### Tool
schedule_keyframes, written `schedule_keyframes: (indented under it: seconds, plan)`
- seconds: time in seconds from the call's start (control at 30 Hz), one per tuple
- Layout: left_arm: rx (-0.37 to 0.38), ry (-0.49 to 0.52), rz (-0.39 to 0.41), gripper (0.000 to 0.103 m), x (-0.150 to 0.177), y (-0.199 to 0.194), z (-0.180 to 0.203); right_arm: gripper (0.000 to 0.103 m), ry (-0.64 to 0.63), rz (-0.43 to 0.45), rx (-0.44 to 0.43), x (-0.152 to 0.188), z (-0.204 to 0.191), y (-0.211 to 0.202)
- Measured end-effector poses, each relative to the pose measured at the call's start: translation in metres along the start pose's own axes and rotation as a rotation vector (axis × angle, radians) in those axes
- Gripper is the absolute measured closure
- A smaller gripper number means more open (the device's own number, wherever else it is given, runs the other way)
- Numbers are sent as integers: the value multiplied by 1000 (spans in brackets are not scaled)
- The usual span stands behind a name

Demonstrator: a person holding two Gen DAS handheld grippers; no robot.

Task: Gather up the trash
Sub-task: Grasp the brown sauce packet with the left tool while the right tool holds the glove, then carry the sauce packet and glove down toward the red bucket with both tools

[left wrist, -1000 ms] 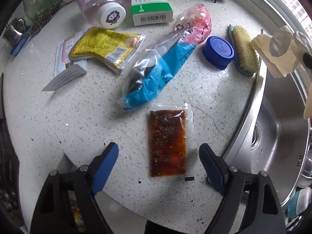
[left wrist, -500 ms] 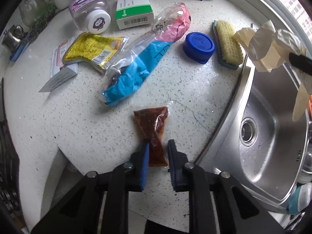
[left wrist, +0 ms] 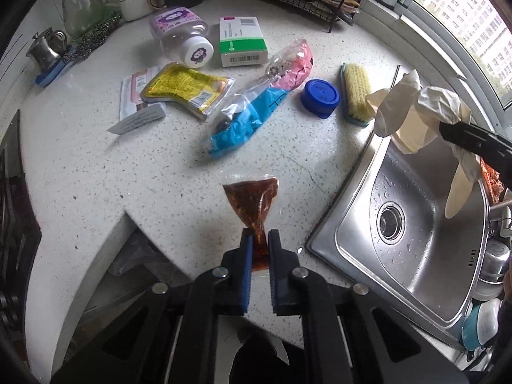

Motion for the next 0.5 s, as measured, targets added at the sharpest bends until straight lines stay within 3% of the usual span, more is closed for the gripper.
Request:
schedule_keyframes:
  seconds: [0.23,0.5]
  plan:
    - [-9,-33,69,95,34,-53,-22,99,-49,40,-34,11,-32,-26]
    - [-36,-60,167,95,95,-116,-36,99,-97,98,-82,43,-80,-64]
Point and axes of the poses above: each gripper's, at about its wrist camera, not at the fingertips, and y roughly the way its jaws point, z to its right, x to its underside, the point moved 4 cm from there along y, roughly the way its jaws point, and after that the axes turned 9 degrees about y, right-handed, at the moved point
